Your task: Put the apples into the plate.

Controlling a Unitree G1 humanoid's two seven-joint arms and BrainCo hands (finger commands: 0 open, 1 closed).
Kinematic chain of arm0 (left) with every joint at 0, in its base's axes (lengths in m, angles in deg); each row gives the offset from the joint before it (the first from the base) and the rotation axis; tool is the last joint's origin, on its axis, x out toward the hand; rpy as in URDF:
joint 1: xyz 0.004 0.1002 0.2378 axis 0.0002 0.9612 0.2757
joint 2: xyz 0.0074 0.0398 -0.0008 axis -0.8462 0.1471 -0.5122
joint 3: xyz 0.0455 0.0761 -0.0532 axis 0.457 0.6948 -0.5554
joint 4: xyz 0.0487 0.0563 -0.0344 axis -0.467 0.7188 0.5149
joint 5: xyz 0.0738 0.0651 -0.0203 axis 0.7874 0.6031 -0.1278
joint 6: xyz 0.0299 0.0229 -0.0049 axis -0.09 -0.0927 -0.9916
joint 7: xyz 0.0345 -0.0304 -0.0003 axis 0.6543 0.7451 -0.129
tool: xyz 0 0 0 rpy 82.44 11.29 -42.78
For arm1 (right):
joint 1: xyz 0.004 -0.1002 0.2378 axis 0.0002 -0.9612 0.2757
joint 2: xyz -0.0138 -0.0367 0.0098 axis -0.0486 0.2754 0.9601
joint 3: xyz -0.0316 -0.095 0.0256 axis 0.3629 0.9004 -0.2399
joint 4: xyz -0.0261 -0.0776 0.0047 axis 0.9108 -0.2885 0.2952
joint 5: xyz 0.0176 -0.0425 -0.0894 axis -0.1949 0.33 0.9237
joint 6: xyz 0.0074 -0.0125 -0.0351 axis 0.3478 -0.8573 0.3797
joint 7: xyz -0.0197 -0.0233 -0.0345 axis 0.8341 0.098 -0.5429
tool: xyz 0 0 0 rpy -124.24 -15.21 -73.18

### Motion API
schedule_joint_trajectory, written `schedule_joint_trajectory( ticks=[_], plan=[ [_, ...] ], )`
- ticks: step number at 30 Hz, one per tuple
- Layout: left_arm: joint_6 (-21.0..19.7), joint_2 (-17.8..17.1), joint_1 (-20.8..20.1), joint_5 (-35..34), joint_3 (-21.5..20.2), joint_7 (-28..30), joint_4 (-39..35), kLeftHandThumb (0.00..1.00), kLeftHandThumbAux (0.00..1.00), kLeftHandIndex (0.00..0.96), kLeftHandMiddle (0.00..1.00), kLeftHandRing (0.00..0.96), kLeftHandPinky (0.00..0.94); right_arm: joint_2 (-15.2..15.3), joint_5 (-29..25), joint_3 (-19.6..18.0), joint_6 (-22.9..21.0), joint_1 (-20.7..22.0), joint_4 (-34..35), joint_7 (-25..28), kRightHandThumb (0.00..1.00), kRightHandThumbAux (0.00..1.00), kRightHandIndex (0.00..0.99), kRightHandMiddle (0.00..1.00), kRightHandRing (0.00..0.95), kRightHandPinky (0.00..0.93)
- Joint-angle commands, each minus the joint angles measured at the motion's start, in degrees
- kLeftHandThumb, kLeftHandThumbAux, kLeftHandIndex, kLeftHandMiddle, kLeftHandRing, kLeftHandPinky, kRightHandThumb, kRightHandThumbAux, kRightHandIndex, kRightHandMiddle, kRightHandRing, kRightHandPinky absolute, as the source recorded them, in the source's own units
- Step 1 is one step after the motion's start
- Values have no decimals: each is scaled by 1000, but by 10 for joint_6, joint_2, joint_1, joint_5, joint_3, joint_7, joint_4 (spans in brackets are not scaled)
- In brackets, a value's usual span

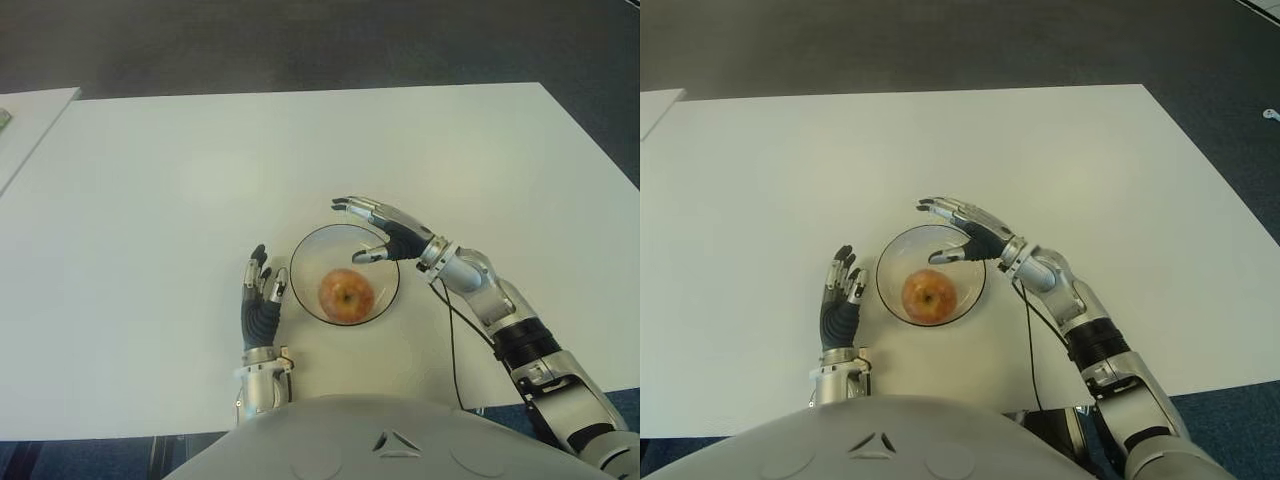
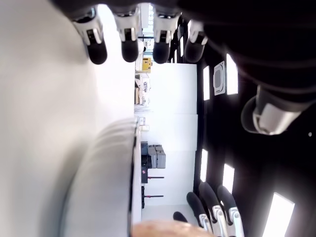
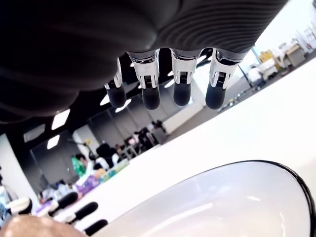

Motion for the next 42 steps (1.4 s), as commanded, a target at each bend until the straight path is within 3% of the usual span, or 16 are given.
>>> schedule_joint_trajectory(
  ticks=[1, 6, 9, 12, 14, 20, 23, 29, 35, 42],
  plan=[
    [2, 39, -3, -9, 1, -6, 39, 63, 416, 0, 0, 0, 0, -6, -65, -33, -16, -18, -45, 20, 115, 167, 0, 0, 0, 0],
    [18, 37, -4, -11, 0, -4, 46, 64, 415, 0, 0, 0, 0, -25, -114, -58, -16, -12, -93, 31, 109, 180, 0, 0, 0, 0],
    [17, 35, -2, -12, 0, -2, 41, 63, 412, 0, 0, 0, 0, -53, -165, -98, -30, -8, -128, 22, 129, 222, 0, 0, 0, 0],
    [16, 34, 0, -10, 0, -4, 33, 62, 411, 0, 0, 0, 4, -83, -275, -161, -70, 7, -176, 59, 187, 347, 0, 0, 0, 17],
    [17, 33, 1, -10, 0, -4, 32, 61, 411, 0, 0, 0, 9, -88, -297, -175, -81, 12, -185, 73, 207, 399, 0, 0, 0, 27],
    [14, 24, 10, -18, -4, 5, 12, 52, 415, 10, 0, 0, 22, -127, -401, -236, -173, 2, -158, 96, 272, 487, 49, 35, 24, 78],
    [12, 22, 13, -18, -5, 6, 8, 48, 414, 17, 0, 0, 23, -137, -417, -248, -197, -15, -128, 93, 291, 498, 72, 58, 40, 96],
    [23, 15, 18, -18, -11, 11, 4, 50, 422, 23, 0, 0, 11, -180, -440, -282, -238, -46, -85, 41, 272, 496, 110, 104, 80, 132],
    [31, 7, 21, -17, -17, 16, 2, 51, 440, 15, 0, 0, 1, -218, -440, -301, -219, -65, -99, 31, 248, 486, 137, 137, 104, 143],
    [46, -1, 24, -21, -27, 33, 9, 24, 443, 2, 0, 0, 0, -229, -423, -306, -210, -87, -105, 32, 218, 468, 155, 154, 121, 153]
  ],
)
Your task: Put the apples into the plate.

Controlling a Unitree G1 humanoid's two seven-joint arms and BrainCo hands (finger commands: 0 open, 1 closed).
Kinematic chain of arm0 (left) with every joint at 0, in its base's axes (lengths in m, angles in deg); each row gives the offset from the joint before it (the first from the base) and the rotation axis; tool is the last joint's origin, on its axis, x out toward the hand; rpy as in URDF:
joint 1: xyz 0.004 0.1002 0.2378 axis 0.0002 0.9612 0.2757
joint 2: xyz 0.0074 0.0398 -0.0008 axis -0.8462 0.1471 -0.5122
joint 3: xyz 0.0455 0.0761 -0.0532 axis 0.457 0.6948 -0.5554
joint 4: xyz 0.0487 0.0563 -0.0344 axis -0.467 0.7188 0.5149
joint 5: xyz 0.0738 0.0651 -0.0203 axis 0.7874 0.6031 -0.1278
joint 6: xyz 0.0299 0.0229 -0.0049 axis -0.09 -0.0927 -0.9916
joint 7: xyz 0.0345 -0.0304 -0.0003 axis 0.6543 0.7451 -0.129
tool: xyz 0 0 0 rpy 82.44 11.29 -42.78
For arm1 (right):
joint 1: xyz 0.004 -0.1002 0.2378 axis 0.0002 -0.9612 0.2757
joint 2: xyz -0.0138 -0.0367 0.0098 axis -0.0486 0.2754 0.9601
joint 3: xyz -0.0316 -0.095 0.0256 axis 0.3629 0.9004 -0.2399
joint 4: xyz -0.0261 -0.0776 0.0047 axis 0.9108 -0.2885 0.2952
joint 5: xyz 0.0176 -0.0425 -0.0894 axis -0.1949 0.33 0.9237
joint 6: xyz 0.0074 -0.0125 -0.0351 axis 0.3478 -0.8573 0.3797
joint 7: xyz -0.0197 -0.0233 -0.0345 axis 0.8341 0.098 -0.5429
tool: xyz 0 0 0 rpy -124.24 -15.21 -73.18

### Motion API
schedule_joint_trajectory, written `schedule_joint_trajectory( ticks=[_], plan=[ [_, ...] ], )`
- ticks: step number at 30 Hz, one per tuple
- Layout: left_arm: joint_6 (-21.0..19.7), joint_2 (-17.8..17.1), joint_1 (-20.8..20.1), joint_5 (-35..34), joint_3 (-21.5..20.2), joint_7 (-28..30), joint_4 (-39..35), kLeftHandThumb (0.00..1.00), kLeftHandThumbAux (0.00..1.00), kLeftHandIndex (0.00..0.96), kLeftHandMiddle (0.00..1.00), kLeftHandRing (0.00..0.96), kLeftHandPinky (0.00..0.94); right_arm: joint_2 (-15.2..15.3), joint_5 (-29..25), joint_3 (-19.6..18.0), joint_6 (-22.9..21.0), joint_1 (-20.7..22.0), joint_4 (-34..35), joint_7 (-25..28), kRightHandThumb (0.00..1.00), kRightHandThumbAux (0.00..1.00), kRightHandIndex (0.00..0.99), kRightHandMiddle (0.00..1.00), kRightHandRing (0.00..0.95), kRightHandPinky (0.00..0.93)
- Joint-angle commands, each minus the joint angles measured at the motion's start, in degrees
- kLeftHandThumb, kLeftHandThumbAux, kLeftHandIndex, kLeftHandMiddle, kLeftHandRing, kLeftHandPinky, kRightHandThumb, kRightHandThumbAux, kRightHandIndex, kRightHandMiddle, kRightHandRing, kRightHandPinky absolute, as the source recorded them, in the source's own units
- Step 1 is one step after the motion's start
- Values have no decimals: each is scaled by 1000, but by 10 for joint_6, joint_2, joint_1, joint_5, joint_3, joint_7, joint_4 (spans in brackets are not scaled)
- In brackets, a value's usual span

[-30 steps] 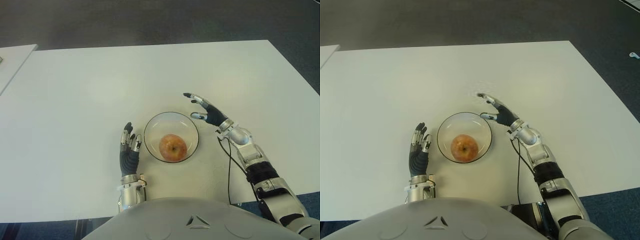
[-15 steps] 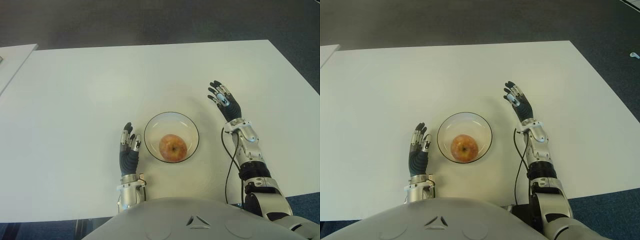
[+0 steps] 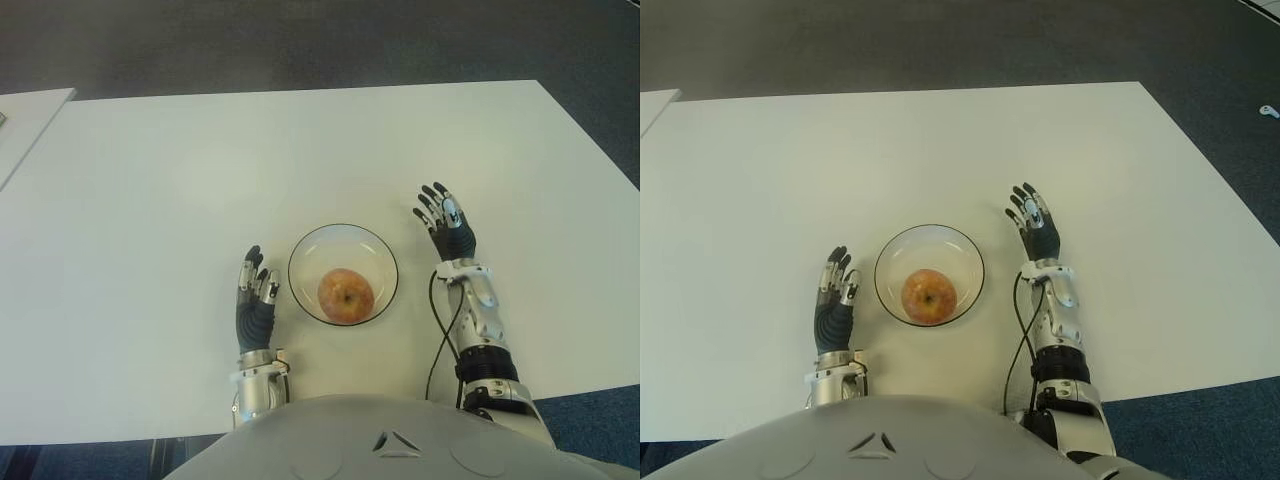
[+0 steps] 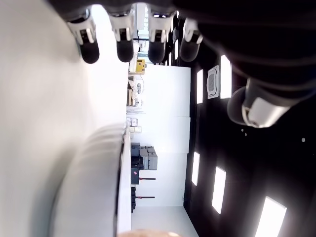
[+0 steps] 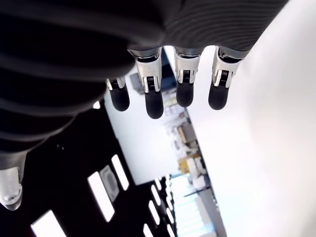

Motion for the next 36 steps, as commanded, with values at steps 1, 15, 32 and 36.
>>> schedule_joint_trajectory(
  ticks=[1, 15, 32, 36],
  plan=[
    [3, -1, 13, -10, -10, 17, 11, 22, 444, 1, 0, 0, 0, -7, 10, -5, 4, -17, -2, -5, 216, 469, 154, 153, 121, 154],
    [7, -2, 19, -30, -27, 50, 19, 38, 459, 0, 0, 0, 0, -22, 27, 16, 14, -67, 18, 17, 240, 461, 153, 157, 124, 151],
    [10, -11, 36, -13, -33, 63, 5, 17, 430, 0, 0, 0, 0, -29, 69, 44, 56, -140, 36, 24, 171, 531, 79, 102, 69, 84],
    [0, -12, 41, -19, -32, 72, -2, 24, 424, 0, 0, 0, 0, -20, 82, 54, 63, -152, 44, 31, 163, 530, 50, 86, 53, 61]
  ],
)
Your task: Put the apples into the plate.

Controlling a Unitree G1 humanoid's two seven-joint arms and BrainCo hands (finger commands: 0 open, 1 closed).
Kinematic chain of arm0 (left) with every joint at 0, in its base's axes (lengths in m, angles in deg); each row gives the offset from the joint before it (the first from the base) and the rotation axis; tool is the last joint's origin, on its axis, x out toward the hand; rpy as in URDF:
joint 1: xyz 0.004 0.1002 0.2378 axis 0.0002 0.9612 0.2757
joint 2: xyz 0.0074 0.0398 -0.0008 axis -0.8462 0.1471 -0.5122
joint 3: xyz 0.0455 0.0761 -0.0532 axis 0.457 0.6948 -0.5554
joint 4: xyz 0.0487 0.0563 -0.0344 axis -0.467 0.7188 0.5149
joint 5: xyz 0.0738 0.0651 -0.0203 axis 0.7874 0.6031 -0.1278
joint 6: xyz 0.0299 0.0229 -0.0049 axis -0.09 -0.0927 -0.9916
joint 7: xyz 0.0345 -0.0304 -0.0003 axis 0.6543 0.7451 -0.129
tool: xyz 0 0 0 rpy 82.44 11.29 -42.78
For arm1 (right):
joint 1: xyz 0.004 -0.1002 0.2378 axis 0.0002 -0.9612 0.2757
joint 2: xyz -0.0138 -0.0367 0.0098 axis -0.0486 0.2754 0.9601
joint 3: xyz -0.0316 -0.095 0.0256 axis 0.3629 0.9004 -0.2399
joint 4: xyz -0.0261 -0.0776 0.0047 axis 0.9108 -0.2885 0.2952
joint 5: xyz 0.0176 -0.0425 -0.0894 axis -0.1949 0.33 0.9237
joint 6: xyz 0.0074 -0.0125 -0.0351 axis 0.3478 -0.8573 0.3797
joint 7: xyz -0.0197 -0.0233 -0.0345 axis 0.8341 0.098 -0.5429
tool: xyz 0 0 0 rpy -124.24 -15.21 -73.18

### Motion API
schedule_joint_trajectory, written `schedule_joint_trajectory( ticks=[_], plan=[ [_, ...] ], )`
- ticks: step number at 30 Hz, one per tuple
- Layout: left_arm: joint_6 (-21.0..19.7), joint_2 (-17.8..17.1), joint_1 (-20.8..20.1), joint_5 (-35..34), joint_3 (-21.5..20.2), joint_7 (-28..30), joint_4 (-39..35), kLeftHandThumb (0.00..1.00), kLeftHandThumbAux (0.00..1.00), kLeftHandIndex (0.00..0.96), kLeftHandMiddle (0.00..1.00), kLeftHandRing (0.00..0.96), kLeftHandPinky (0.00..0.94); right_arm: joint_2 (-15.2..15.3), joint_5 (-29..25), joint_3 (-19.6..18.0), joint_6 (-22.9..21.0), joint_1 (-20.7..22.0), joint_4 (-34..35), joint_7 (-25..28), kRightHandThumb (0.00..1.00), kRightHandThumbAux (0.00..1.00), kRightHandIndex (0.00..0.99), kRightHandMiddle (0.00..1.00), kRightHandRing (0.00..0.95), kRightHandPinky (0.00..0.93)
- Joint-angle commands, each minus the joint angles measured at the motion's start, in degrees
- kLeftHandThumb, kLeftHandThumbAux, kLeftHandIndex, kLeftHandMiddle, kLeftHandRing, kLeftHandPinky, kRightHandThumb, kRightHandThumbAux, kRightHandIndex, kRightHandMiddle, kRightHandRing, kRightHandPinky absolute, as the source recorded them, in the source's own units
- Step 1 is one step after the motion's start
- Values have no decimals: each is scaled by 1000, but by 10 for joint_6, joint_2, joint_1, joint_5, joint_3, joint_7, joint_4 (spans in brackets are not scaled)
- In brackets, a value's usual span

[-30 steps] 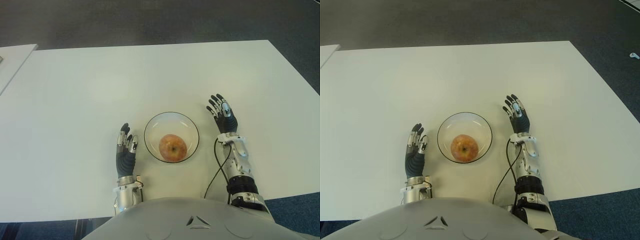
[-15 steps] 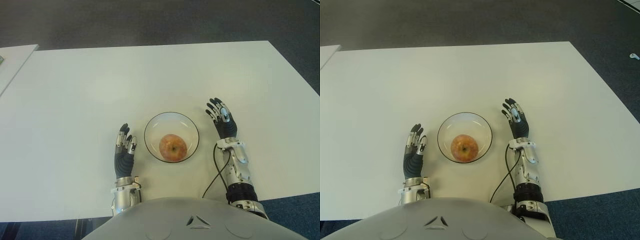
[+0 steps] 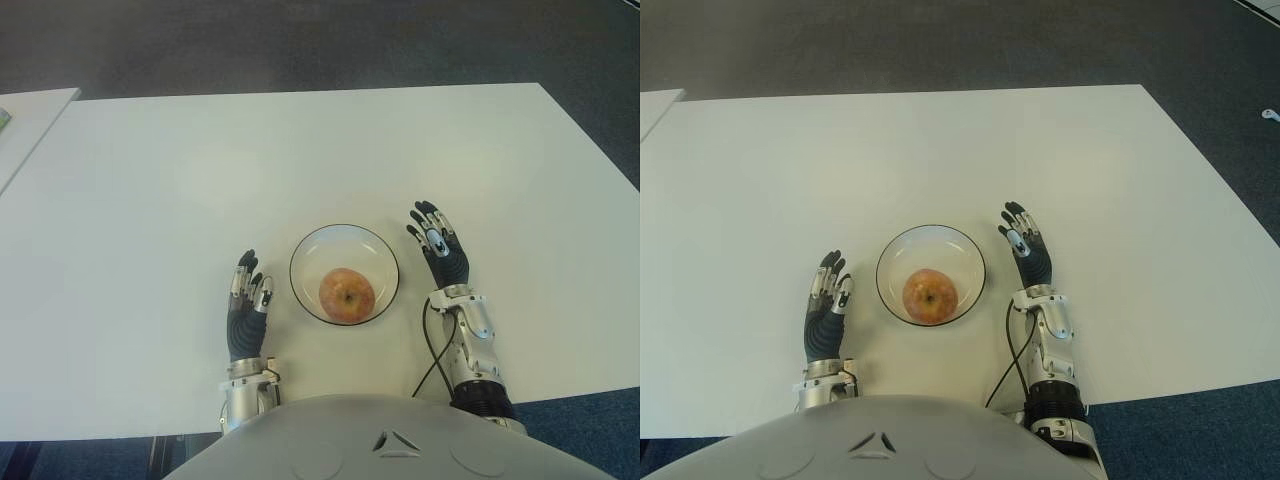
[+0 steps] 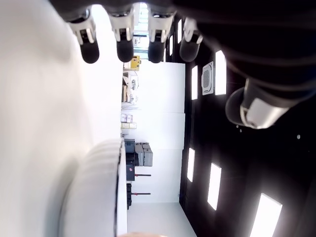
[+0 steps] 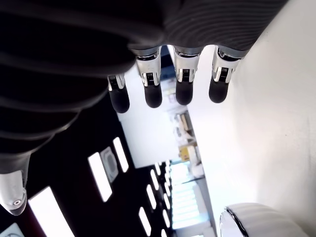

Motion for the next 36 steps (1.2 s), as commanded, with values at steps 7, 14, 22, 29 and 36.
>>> schedule_joint_trajectory(
  ticks=[7, 14, 22, 29, 36],
  plan=[
    [-25, -10, 21, 9, -3, 20, -3, 33, 424, 0, 0, 0, 0, 24, 38, 27, -1, -54, -17, 22, 148, 509, 14, 94, 59, 40],
    [-20, -14, 27, 23, 0, 21, -11, 32, 415, 0, 0, 0, 0, 42, 42, 37, 15, -43, -59, 52, 156, 491, 6, 122, 85, 42],
    [-20, -12, 38, 24, 2, 20, -19, 29, 415, 0, 0, 0, 0, 46, 48, 40, 34, -47, -70, 52, 126, 460, 0, 97, 66, 29],
    [-23, -12, 43, 27, 4, 21, -25, 31, 422, 0, 0, 0, 0, 43, 55, 41, 45, -54, -72, 42, 99, 450, 0, 74, 44, 22],
    [-27, -11, 45, 27, 6, 22, -29, 31, 429, 0, 0, 0, 0, 42, 66, 43, 53, -63, -64, 26, 92, 436, 0, 62, 31, 29]
  ],
)
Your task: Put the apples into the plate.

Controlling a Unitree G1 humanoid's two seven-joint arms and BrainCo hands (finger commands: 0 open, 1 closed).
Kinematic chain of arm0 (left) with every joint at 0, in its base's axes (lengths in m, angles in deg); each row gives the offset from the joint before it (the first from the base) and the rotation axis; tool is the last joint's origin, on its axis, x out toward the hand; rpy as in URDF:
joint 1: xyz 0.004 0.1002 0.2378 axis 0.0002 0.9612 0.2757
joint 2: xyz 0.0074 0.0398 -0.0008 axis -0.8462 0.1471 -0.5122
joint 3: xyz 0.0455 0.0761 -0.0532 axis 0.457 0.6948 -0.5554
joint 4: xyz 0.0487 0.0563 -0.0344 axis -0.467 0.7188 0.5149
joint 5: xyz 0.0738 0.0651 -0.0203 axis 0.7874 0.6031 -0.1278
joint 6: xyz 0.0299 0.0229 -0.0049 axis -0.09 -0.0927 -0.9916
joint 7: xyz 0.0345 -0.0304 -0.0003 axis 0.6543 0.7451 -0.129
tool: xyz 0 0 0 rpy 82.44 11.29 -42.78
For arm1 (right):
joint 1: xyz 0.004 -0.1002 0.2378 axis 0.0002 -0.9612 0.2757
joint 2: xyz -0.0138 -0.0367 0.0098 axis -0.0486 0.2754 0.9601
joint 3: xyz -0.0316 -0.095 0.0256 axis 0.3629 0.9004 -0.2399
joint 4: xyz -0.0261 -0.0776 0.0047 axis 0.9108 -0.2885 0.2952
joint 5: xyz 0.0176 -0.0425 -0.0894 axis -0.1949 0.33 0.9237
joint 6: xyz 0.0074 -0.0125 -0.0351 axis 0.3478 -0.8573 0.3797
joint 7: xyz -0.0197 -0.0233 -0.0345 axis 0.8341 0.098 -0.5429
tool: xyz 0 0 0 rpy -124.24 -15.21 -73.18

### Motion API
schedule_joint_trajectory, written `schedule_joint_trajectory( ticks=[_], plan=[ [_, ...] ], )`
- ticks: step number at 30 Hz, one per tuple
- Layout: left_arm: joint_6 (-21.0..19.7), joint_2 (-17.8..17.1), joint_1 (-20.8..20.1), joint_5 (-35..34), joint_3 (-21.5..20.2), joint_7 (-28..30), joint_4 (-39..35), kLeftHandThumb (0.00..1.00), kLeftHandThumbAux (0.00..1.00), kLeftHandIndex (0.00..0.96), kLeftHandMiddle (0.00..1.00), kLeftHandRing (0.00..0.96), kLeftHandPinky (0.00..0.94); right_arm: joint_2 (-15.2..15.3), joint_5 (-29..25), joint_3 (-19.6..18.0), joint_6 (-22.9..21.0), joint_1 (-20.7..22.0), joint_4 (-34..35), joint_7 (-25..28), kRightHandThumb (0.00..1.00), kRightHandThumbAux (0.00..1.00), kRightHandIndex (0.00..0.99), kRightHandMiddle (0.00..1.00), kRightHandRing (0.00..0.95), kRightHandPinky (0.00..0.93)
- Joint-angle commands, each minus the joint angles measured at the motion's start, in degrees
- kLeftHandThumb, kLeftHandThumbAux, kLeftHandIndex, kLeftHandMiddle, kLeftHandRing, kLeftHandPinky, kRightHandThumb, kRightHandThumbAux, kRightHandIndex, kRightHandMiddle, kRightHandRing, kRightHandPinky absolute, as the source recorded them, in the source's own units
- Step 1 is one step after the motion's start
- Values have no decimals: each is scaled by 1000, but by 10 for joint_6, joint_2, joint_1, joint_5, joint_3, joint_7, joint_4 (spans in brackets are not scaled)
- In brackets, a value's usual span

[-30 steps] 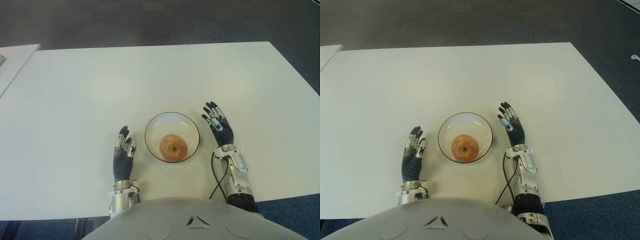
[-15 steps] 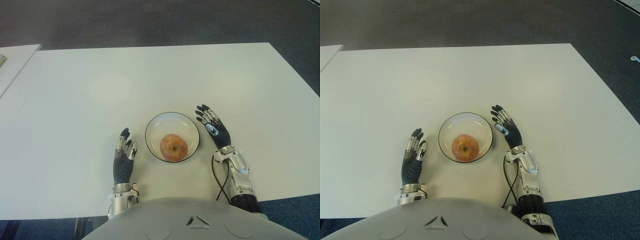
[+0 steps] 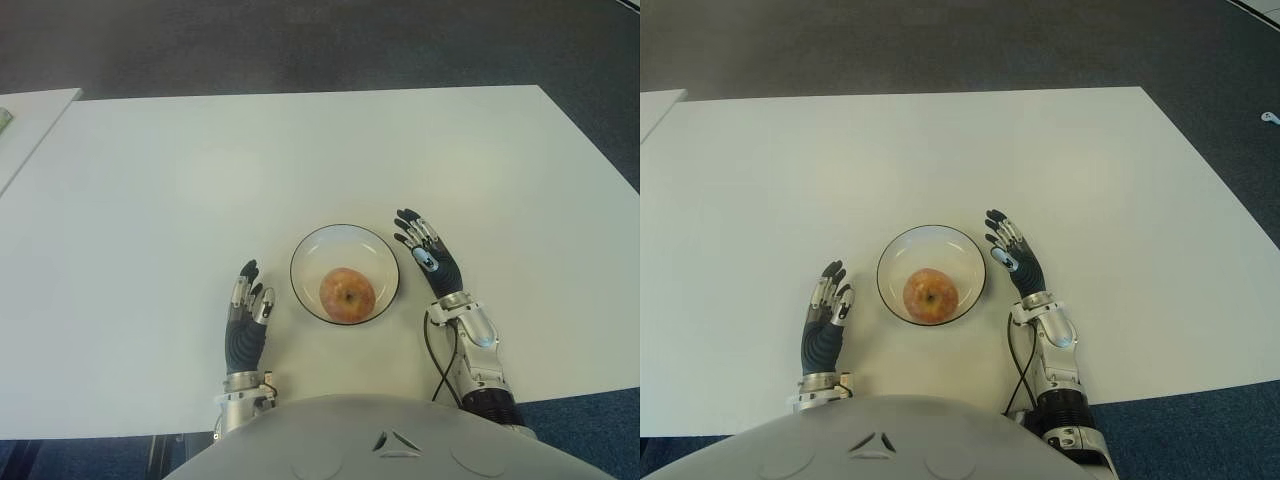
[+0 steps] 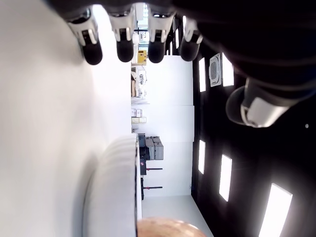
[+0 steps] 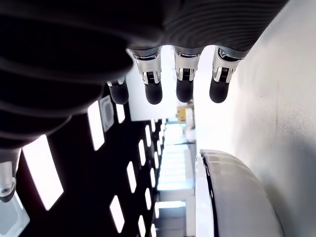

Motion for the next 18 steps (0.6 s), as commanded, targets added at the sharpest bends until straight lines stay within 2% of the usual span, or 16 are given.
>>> schedule_joint_trajectory(
  ticks=[1, 7, 18],
  plan=[
    [-12, -3, 5, 5, 2, 8, 0, 31, 429, 0, 0, 0, 0, -3, 15, 3, -21, -50, -40, -14, 92, 436, 0, 62, 31, 30],
    [-13, -3, 6, 5, 2, 9, -3, 33, 430, 0, 0, 0, 0, -9, 21, 5, -13, -60, -22, -31, 82, 446, 0, 49, 21, 29],
    [-12, -1, 4, -1, 0, 9, -2, 38, 431, 0, 0, 0, 0, -17, 17, 12, -31, -80, 10, -45, 83, 477, 0, 22, 1, 6]
  ],
)
